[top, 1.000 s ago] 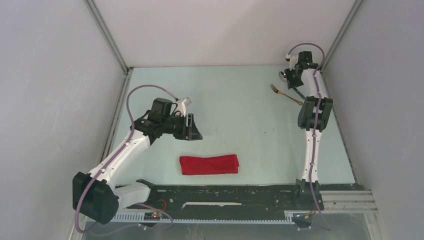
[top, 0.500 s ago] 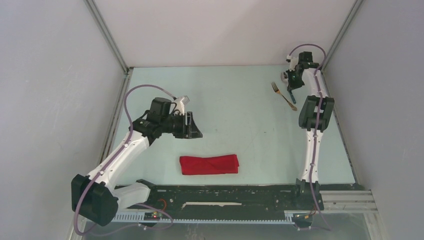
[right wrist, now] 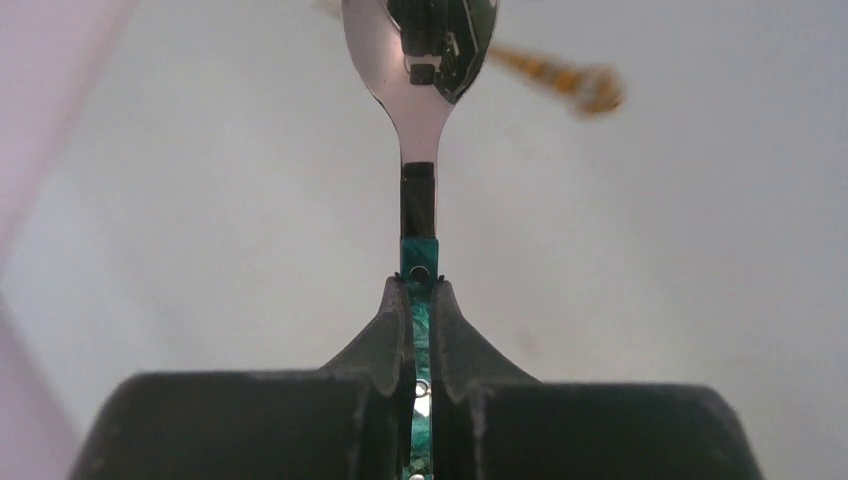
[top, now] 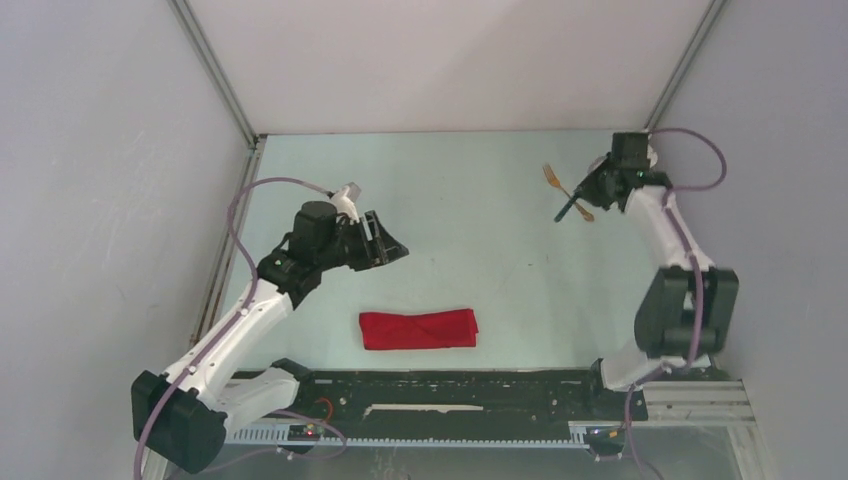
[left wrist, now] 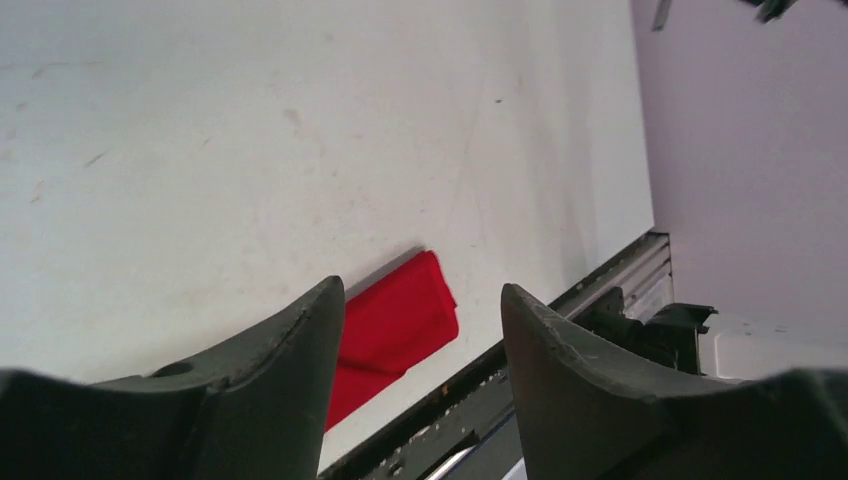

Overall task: Fold the napkin into a case and place the utensils inside
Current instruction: Pick up the spoon from the corner of the board, then pass from the right arm to the left

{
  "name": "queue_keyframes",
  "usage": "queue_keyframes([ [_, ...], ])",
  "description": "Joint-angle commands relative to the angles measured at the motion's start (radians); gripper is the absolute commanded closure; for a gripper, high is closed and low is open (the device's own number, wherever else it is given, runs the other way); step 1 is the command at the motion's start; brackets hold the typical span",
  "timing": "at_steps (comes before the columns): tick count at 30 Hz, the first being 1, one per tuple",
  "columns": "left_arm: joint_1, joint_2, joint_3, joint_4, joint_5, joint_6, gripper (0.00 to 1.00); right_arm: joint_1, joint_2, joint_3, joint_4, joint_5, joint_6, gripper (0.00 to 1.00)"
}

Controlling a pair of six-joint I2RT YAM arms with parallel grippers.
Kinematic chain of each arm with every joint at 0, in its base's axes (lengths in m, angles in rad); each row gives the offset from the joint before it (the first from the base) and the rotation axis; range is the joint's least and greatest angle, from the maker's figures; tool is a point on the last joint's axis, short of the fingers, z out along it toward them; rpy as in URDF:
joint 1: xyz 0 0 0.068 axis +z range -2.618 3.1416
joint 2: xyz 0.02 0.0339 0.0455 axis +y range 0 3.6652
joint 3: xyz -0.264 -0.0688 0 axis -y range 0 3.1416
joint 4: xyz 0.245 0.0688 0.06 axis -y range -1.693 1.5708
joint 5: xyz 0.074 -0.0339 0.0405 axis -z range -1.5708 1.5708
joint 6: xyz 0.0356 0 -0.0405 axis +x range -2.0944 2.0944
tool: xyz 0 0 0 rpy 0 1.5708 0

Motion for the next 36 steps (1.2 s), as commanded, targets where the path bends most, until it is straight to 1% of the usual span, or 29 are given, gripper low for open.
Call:
queue_keyframes([
  [1, -0.069, -0.024, -0.065, 0.362, -0.071, -0.088, 0.35, 0.228, -0.226, -0.26, 0.208, -0.031, 0.377, 1.0],
  [4, -0.117, 0.005, -0.079, 0.514, -0.044, -0.069, 0.35, 0.449, -0.327, -0.341, 0.189, 0.116, 0.438, 1.0],
  [6, -0.159, 0.035, -0.062, 0.532, -0.03, -0.012, 0.35, 0.593, -0.367, -0.37, 0.2, 0.206, 0.462, 1.0],
  [7, -0.175, 0.053, -0.056, 0.54, 0.003, -0.002, 0.35, 0.654, -0.383, -0.375, 0.199, 0.25, 0.477, 1.0],
  [8, -0.188, 0.066, -0.055, 0.547, 0.028, 0.002, 0.35, 0.702, -0.392, -0.38, 0.196, 0.283, 0.496, 1.0],
  [10, -0.215, 0.08, -0.067, 0.554, 0.054, 0.007, 0.35, 0.775, -0.398, -0.383, 0.22, 0.301, 0.52, 1.0],
  [16, -0.286, 0.081, -0.13, 0.561, 0.051, 0.009, 0.36, 0.95, -0.409, -0.383, 0.252, 0.396, 0.575, 1.0],
  [17, -0.288, 0.074, -0.156, 0.584, 0.062, -0.004, 0.37, 0.963, -0.41, -0.384, 0.251, 0.409, 0.576, 1.0],
  [19, -0.29, 0.054, -0.174, 0.575, 0.034, 0.012, 0.38, 0.973, -0.423, -0.387, 0.233, 0.42, 0.592, 1.0],
  [21, -0.29, 0.062, -0.167, 0.55, 0.037, 0.037, 0.39, 0.984, -0.44, -0.412, 0.282, 0.403, 0.571, 1.0],
  [28, -0.293, 0.116, -0.126, 0.534, 0.077, 0.058, 0.47, 1.007, -0.481, -0.415, 0.258, 0.427, 0.561, 1.0],
  [34, -0.292, 0.149, -0.088, 0.487, 0.101, 0.091, 0.49, 1.035, -0.486, -0.416, 0.264, 0.45, 0.554, 1.0],
  [35, -0.292, 0.149, -0.086, 0.483, 0.107, 0.1, 0.52, 1.039, -0.485, -0.415, 0.266, 0.451, 0.551, 1.0],
  [36, -0.292, 0.151, -0.084, 0.48, 0.113, 0.109, 0.59, 1.042, -0.484, -0.415, 0.27, 0.45, 0.546, 1.0],
])
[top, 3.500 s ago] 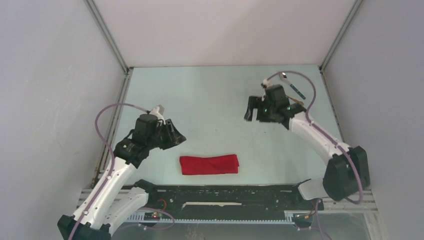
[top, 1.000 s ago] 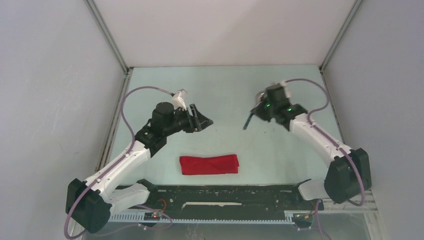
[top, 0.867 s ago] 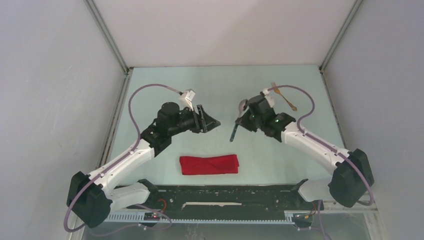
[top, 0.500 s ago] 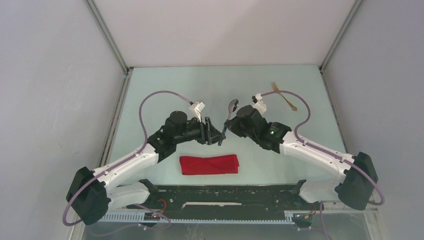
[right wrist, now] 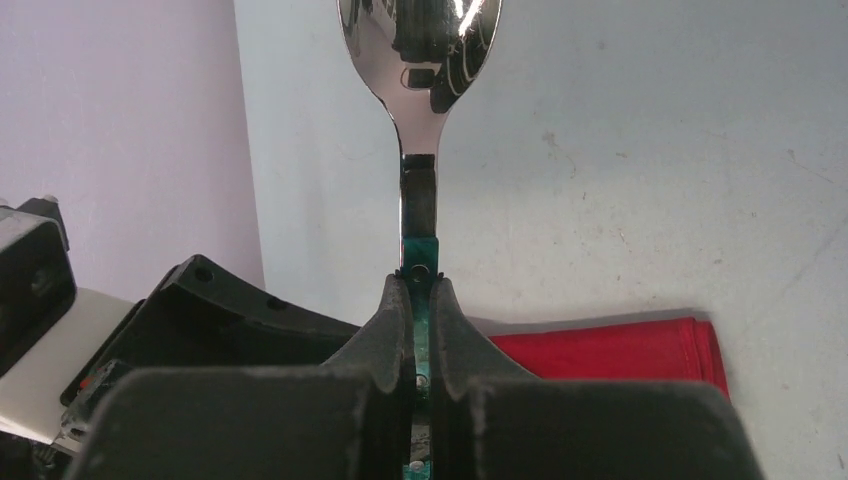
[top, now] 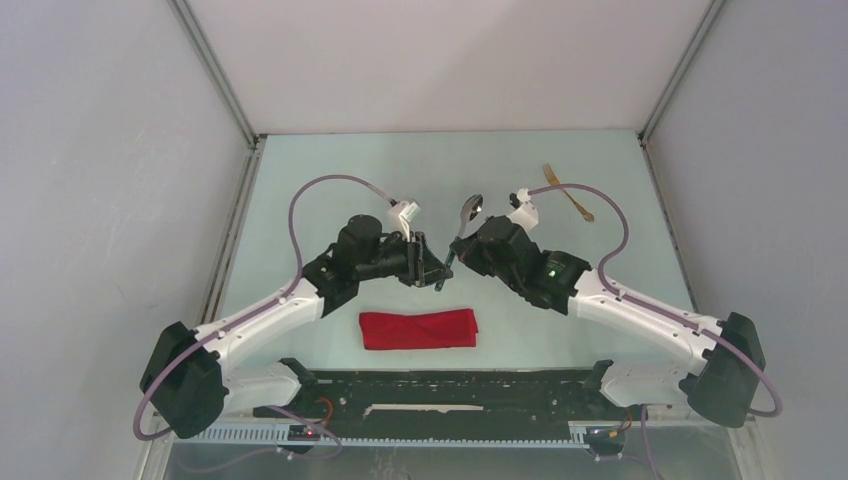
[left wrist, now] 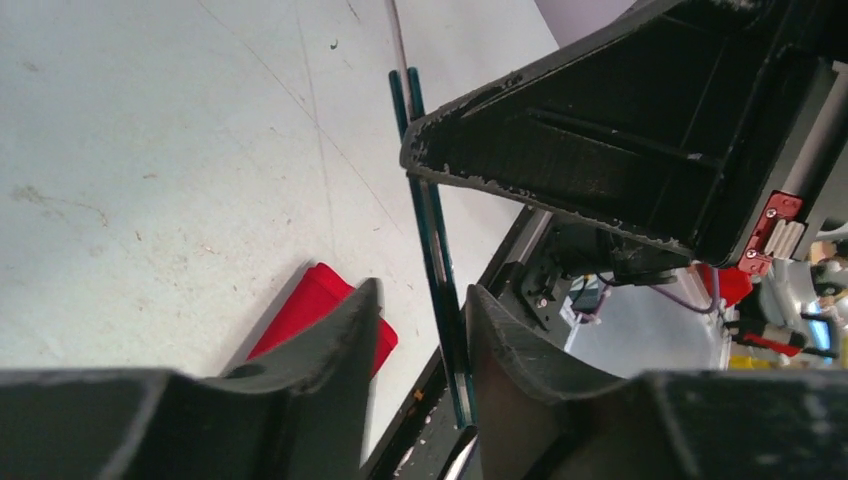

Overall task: Fold the napkin into a case and place the utensils inside
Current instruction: Pass from the right arm to the left, then pass from the left arm to the right

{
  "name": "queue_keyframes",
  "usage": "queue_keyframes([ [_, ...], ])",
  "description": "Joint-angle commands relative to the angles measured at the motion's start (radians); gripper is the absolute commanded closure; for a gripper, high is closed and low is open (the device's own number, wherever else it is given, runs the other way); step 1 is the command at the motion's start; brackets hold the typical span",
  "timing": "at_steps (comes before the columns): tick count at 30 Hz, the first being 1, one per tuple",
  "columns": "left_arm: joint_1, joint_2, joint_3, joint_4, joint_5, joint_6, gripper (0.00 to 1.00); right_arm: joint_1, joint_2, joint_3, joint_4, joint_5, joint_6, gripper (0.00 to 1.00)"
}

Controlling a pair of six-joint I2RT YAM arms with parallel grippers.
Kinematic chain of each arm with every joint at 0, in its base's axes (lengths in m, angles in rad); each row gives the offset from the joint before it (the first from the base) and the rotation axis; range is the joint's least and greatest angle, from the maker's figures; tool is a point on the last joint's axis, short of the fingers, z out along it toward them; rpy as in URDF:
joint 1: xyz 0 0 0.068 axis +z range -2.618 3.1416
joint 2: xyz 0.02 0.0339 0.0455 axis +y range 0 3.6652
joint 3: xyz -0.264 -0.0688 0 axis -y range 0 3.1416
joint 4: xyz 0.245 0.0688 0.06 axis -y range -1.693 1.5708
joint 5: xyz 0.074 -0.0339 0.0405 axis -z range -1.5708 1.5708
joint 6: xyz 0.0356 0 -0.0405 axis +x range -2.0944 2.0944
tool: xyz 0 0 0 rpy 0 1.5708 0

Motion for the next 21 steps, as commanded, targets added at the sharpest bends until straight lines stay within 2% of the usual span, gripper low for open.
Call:
queue_keyframes([
  [1, -0.003, 0.007, 0.046, -0.023, 0.038, 0.072, 0.69, 0.031, -0.03, 0.003, 0.048, 0.049, 0.002, 1.0],
  [3, -0.003, 0.017, 0.062, -0.063, 0.037, 0.093, 0.88, 0.032, -0.032, 0.004, 0.071, 0.013, -0.056, 1.0],
  [4, -0.002, 0.019, 0.08, -0.113, 0.029, 0.109, 0.95, 0.023, -0.037, 0.003, 0.089, -0.058, -0.13, 1.0],
  [5, 0.0, 0.017, 0.09, -0.159, 0.023, 0.124, 0.99, 0.008, -0.046, 0.004, 0.105, -0.135, -0.23, 0.91],
  [7, 0.004, -0.007, 0.089, -0.23, 0.032, 0.149, 1.0, -0.047, -0.068, 0.005, 0.098, -0.303, -0.472, 0.49],
  [8, 0.005, -0.024, 0.082, -0.272, 0.051, 0.169, 1.0, -0.087, -0.079, 0.016, 0.036, -0.425, -0.651, 0.36],
  [10, 0.009, -0.063, 0.063, -0.319, 0.122, 0.189, 1.0, -0.151, -0.101, 0.034, -0.114, -0.571, -0.872, 0.18],
  [13, 0.009, -0.127, 0.027, -0.371, 0.234, 0.205, 1.0, -0.317, -0.089, 0.085, -0.292, -0.753, -1.02, 0.14],
  [16, 0.008, -0.176, 0.022, -0.469, 0.278, 0.245, 1.0, -0.466, -0.069, 0.113, -0.376, -1.011, -1.089, 0.17],
  [18, 0.008, -0.201, 0.018, -0.506, 0.294, 0.254, 1.0, -0.511, -0.072, 0.11, -0.394, -1.157, -1.131, 0.21],
  [21, 0.007, -0.219, 0.008, -0.512, 0.329, 0.249, 1.0, -0.515, -0.087, 0.09, -0.336, -1.274, -1.133, 0.27],
])
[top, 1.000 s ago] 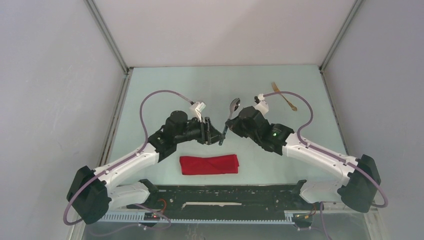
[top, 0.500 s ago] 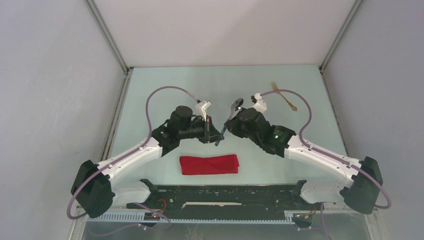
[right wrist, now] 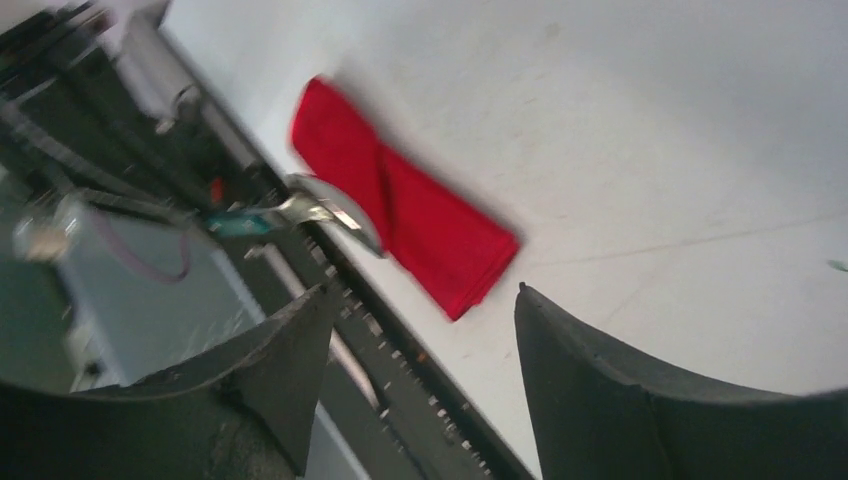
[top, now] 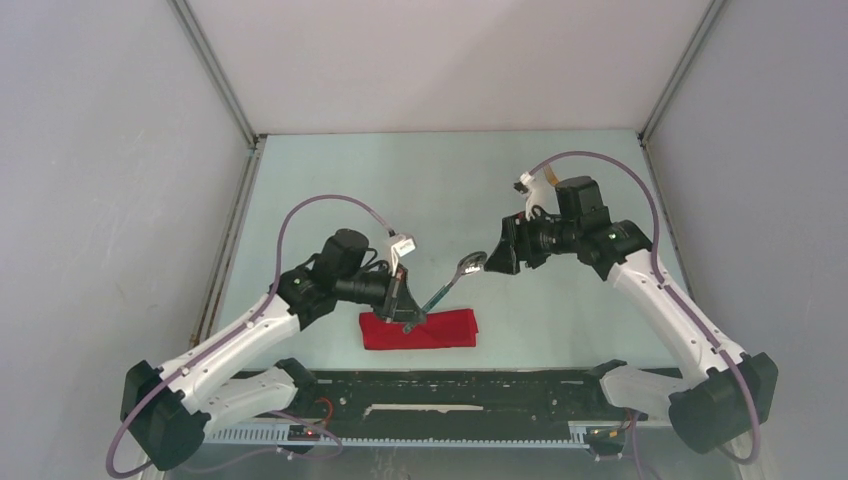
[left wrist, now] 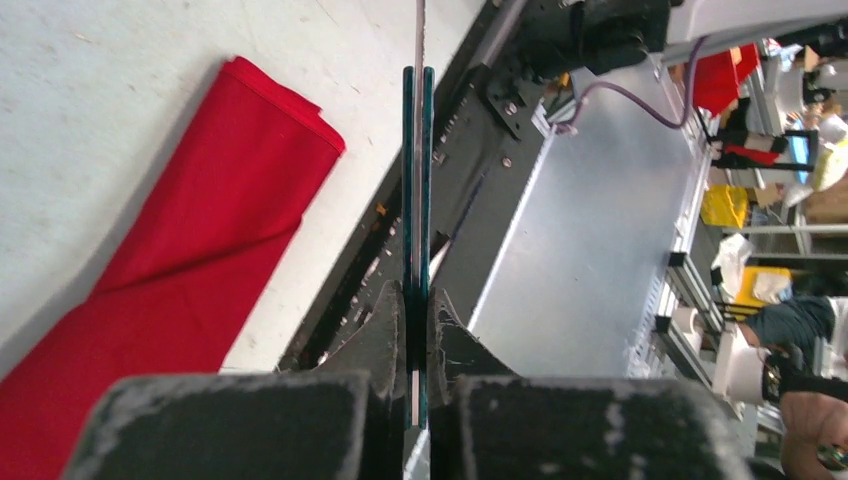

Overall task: Fold the napkin into a case and place the utensils inside
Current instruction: Pass from the left arm to the right

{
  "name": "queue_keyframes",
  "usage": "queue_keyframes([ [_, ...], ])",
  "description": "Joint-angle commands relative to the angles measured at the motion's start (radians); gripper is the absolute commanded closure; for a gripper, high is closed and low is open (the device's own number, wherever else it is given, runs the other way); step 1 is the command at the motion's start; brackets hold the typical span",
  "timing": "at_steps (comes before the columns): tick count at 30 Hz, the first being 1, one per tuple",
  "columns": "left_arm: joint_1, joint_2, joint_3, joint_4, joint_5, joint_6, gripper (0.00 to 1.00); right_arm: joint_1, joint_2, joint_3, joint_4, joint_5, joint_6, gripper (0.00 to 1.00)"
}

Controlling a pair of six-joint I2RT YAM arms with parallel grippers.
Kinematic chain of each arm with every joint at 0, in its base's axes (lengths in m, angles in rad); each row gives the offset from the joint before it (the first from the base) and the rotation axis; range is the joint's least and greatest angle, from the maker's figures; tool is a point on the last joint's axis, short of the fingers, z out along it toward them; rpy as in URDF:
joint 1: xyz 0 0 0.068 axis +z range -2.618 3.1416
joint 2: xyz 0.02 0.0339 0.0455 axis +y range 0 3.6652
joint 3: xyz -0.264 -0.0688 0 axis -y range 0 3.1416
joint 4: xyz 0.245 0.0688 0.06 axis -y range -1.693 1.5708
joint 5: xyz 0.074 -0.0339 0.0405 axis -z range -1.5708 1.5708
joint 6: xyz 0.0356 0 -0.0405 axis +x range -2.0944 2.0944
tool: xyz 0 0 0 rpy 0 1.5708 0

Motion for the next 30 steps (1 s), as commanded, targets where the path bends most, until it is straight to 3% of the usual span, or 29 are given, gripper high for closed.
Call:
queue_keyframes([
  [1, 0.001, -0.041, -0.006, -0.042, 0.115, 0.045, 1.0, 0.0, -0.017, 0.012, -0.014, -0.358, -0.131, 0.29],
  [11, 0.002, -0.044, -0.017, -0.045, 0.202, 0.068, 1.0, 0.016, 0.034, 0.004, 0.018, -0.422, -0.131, 0.61],
  [16, 0.001, -0.045, -0.019, -0.045, 0.22, 0.067, 1.0, 0.038, 0.023, -0.019, 0.039, -0.403, -0.121, 0.66],
  [22, 0.002, -0.058, 0.007, -0.066, 0.207, 0.068, 1.0, 0.097, 0.016, -0.046, 0.041, -0.33, -0.121, 0.95],
  [23, 0.004, -0.059, 0.016, -0.085, 0.183, 0.073, 0.96, 0.103, 0.009, -0.061, 0.055, -0.306, -0.107, 1.0],
  [25, 0.029, -0.063, 0.03, -0.126, 0.099, 0.062, 0.74, 0.107, -0.01, -0.103, 0.106, -0.21, -0.023, 1.0],
  [27, 0.096, -0.076, 0.018, -0.151, -0.019, -0.018, 0.58, 0.098, -0.033, -0.146, 0.149, -0.061, 0.081, 1.0],
  [29, 0.191, -0.104, -0.022, -0.166, -0.137, -0.105, 0.24, 0.077, -0.063, -0.202, 0.156, 0.061, 0.172, 1.0],
  [30, 0.227, -0.12, -0.048, -0.16, -0.188, -0.147, 0.2, 0.06, -0.081, -0.237, 0.167, 0.076, 0.21, 1.0],
])
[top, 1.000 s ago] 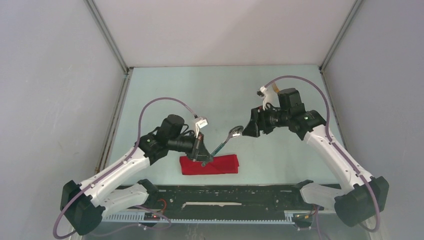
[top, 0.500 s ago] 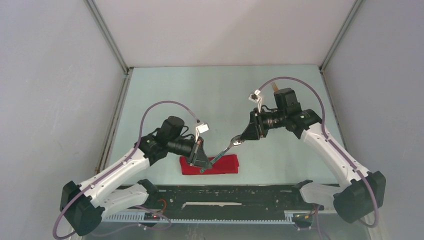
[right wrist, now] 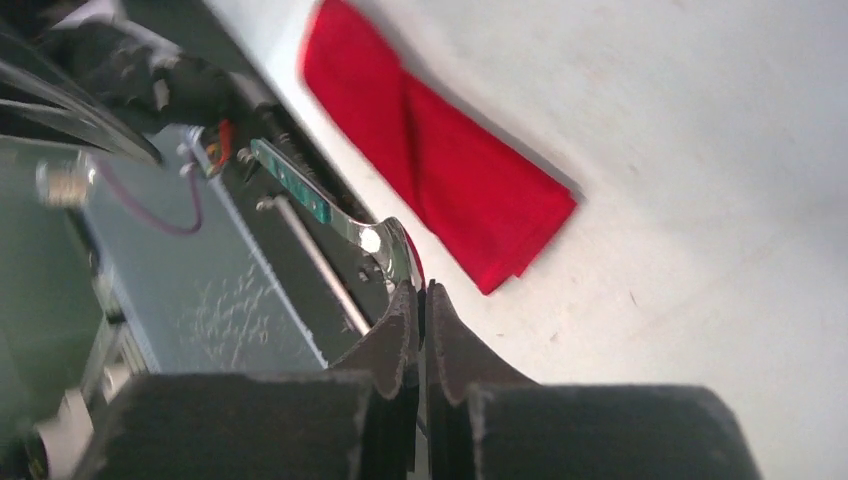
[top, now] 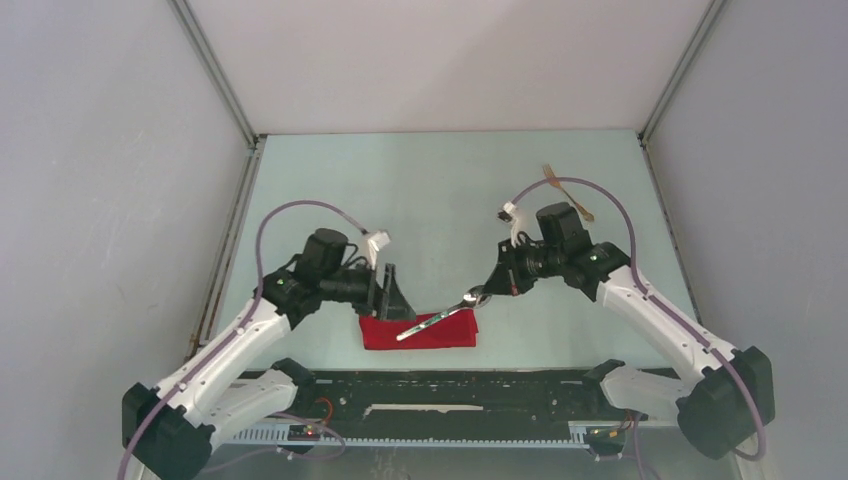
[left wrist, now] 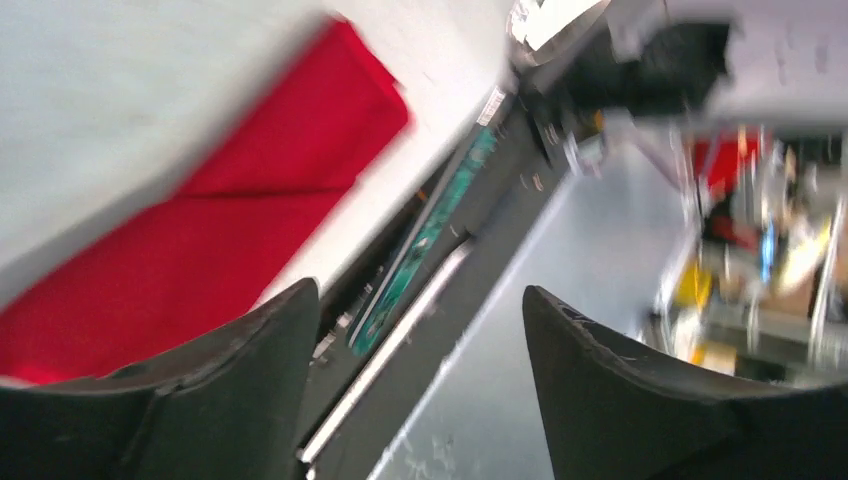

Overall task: Fold the napkin into a case and place the utensils inside
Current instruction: Pass from the left arm to the right, then insert the spoon into the folded napkin.

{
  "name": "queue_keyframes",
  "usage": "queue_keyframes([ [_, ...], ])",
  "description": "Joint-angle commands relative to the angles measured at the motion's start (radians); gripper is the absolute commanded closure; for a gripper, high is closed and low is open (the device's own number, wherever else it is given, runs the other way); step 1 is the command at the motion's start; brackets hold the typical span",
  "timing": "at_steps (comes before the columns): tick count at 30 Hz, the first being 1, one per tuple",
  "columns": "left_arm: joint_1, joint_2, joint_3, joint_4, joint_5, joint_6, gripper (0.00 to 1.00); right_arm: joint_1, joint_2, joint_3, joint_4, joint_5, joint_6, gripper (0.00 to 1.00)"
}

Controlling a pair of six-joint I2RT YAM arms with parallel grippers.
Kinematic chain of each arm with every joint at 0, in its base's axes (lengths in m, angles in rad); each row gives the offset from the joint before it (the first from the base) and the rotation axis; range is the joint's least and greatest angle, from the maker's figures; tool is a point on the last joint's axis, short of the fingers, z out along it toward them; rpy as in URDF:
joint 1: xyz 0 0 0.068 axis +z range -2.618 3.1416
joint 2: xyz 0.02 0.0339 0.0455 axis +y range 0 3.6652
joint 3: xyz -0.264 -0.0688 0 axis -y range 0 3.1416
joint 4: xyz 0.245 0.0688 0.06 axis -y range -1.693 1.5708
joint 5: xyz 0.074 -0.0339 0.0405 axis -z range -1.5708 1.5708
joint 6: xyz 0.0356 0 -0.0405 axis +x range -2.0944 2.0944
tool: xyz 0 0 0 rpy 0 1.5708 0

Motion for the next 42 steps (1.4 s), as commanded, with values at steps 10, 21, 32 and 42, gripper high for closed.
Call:
queue_keyframes([
  [10, 0.168, -0.082, -0.274, 0.244, -0.461, -0.353, 0.93, -0.229, -0.201, -0.32, 0.145, 0.16, 0.3, 1.0],
  [21, 0.179, -0.135, -0.384, 0.31, -0.555, -0.399, 1.0, -0.245, -0.133, -0.367, 0.216, 0.117, 0.301, 1.0],
  [32, 0.178, -0.214, -0.424, 0.266, -0.604, -0.402, 1.0, -0.19, -0.064, -0.391, 0.284, 0.115, 0.314, 1.0],
  [42, 0.178, -0.266, -0.483, 0.248, -0.628, -0.434, 1.0, -0.151, -0.004, -0.416, 0.361, 0.115, 0.36, 1.0],
])
